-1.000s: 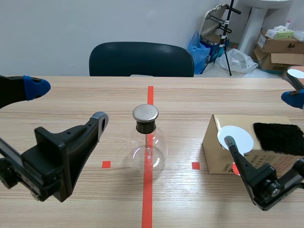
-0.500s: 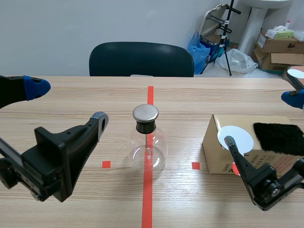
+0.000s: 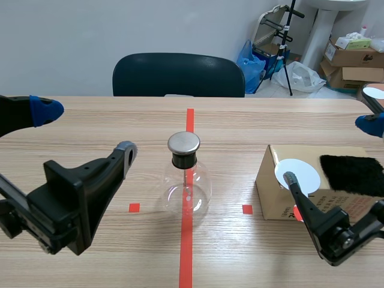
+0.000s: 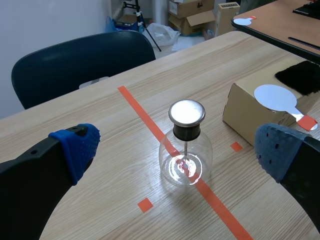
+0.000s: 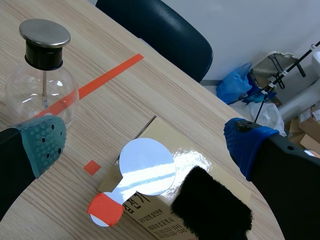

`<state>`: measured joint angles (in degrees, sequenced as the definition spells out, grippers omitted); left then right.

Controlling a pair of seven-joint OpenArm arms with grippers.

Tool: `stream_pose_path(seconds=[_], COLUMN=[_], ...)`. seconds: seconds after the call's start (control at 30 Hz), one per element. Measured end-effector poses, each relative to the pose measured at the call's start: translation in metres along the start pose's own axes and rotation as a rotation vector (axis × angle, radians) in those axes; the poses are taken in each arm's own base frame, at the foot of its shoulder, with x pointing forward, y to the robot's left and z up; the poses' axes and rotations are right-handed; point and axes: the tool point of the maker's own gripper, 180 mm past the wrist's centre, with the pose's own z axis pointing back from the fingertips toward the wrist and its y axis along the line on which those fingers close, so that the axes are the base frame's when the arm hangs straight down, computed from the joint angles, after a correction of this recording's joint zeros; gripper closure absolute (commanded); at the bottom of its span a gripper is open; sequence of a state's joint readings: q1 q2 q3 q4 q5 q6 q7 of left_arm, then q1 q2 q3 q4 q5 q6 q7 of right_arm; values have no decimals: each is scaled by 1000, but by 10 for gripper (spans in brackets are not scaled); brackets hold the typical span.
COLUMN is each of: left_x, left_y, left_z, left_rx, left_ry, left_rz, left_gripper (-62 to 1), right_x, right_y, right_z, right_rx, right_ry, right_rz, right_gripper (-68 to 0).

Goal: Do the electroscope experiment

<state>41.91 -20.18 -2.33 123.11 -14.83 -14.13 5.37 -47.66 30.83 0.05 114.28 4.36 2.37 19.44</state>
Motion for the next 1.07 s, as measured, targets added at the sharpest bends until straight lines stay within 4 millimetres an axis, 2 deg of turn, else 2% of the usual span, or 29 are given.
stream_pose_path(seconds=[1.07], left_x=[0], left_y=[0], left_z=[0], left_rx=[0], left_ry=[0], left_rz=[0], left_gripper=[-623], right_x=[0], right_y=[-2], right_z=[0], right_rx=[-10], right_ry=[0], right_rz=[3], right_gripper=[-679])
